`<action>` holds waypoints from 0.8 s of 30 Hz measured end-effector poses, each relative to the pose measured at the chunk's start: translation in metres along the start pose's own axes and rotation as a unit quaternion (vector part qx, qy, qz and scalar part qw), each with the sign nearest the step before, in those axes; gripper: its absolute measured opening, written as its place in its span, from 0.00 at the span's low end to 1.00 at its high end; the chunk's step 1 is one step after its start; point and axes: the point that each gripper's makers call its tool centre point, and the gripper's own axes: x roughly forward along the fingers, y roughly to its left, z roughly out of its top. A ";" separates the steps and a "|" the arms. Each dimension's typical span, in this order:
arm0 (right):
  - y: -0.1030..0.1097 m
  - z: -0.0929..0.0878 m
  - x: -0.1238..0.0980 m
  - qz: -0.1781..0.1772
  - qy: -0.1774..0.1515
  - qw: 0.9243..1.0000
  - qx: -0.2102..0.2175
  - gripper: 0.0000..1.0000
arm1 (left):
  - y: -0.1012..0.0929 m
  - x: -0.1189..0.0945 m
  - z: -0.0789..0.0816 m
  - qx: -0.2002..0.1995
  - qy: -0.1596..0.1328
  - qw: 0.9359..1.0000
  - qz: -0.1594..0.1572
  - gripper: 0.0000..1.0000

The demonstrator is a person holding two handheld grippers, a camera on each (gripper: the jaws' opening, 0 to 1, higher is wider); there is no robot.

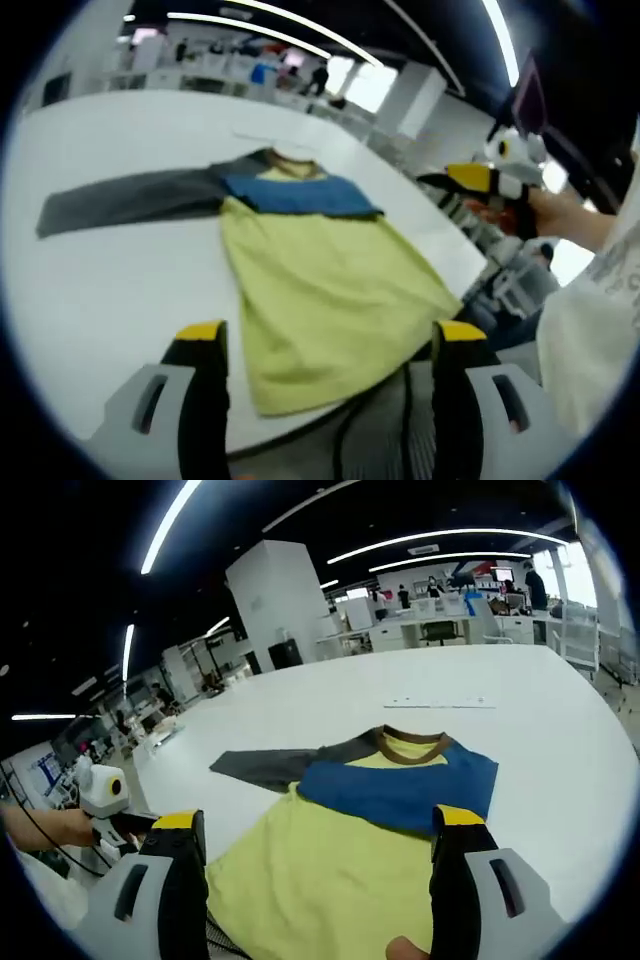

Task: Fold the garment on the visible template until the final outline fits inside the template.

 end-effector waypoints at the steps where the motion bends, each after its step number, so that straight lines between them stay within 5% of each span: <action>1: 0.001 -0.002 -0.003 -0.001 0.001 1.000 -0.001 0.93 | 0.000 0.000 0.002 0.001 0.000 1.000 0.000 0.80; 8: -0.006 -0.014 -0.030 -0.021 0.004 1.000 0.017 0.91 | 0.000 0.004 0.005 0.009 0.007 1.000 -0.005 0.80; 15: -0.012 -0.024 -0.052 -0.043 0.025 0.998 -0.038 0.91 | 0.001 0.007 0.007 0.010 0.012 1.000 -0.007 0.80; 24: -0.009 -0.030 -0.071 -0.054 0.014 0.998 -0.014 0.91 | -0.002 0.008 0.011 0.017 0.016 1.000 -0.011 0.80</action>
